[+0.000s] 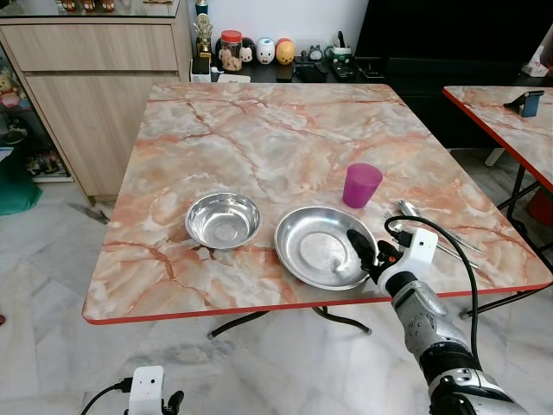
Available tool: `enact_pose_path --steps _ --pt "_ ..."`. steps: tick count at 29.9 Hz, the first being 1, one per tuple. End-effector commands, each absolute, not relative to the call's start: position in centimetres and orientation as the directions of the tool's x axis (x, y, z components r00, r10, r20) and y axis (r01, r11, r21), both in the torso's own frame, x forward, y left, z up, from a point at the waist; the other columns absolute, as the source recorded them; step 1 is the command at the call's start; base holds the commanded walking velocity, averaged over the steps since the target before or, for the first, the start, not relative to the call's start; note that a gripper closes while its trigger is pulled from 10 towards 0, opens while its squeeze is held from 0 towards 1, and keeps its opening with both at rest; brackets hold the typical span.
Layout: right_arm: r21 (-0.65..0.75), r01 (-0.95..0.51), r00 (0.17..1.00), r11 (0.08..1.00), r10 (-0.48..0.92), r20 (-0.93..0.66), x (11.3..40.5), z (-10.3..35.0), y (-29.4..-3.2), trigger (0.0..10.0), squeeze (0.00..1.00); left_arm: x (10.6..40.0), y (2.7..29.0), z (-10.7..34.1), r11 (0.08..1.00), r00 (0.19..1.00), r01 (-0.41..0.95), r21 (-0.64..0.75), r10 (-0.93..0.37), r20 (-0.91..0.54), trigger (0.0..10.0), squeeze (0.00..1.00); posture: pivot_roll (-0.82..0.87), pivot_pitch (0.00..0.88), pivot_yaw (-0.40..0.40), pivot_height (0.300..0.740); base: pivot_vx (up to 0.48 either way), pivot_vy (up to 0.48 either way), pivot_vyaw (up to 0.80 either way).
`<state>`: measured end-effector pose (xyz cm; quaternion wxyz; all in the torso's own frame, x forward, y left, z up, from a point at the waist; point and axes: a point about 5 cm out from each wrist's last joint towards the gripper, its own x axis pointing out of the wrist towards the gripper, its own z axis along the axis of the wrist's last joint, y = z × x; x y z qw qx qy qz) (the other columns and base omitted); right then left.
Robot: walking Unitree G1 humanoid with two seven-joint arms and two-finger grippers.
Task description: Setting the table
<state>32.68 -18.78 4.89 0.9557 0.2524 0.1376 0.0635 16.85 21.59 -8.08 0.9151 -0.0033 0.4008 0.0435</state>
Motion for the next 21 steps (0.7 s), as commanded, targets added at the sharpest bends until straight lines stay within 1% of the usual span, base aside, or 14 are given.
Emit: enact_pose_path --steps 1,12,21 --pt "0.525 -0.034 0.96 0.85 0.174 -0.219 32.9 5.09 -18.87 10.0 0.0 16.37 21.47 -8.39 0.997 0.651 -0.068 0.033 0.07 -0.756 10.0 0.0 -0.03 0.0 -0.084 0.74 0.0 0.0 0.0" --pt "0.537 -0.027 0.956 0.843 0.178 -0.232 32.69 4.63 -18.55 10.0 0.0 16.63 20.95 -8.32 0.998 0.665 -0.06 0.027 0.06 -0.744 10.0 0.0 -0.03 0.0 -0.082 0.74 0.0 0.0 0.0" --pt "0.538 -0.026 0.953 0.842 0.184 -0.242 32.61 4.39 -18.21 10.0 0.0 16.91 21.02 -8.16 0.998 0.675 -0.057 0.025 0.057 -0.735 10.0 0.0 -0.03 0.0 -0.08 0.74 0.0 0.0 0.0"
